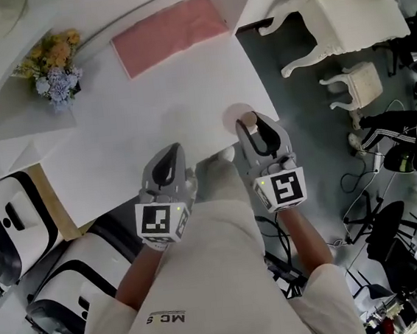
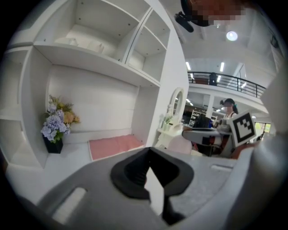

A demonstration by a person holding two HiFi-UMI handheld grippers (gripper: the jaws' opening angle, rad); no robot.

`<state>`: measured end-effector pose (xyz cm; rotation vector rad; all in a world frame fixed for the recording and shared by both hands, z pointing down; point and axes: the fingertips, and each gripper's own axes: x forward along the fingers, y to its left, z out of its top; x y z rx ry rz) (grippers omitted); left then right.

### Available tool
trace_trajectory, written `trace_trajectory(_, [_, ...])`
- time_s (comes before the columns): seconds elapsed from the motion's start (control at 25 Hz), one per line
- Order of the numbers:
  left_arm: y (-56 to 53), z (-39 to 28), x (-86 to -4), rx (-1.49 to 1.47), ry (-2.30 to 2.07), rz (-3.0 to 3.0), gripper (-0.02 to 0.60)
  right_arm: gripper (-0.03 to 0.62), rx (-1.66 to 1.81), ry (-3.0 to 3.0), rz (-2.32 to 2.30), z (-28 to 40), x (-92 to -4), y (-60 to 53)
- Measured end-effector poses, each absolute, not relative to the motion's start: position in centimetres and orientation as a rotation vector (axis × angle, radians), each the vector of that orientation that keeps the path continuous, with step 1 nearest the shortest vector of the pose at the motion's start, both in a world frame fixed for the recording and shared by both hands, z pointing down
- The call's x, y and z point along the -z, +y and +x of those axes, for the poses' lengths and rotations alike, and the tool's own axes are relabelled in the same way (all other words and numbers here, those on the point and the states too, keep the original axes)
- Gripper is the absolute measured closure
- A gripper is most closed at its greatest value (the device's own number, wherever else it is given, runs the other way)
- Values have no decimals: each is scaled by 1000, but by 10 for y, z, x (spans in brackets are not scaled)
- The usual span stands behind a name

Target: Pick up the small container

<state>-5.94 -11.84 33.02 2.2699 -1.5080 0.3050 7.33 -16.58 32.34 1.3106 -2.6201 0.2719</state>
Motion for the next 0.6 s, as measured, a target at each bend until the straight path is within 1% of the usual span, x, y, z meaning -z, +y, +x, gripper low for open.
trace_trajectory(0.6, [-111, -94, -273, -187, -1575, 2373, 581, 471, -203, -2639, 1340, 69, -261, -119])
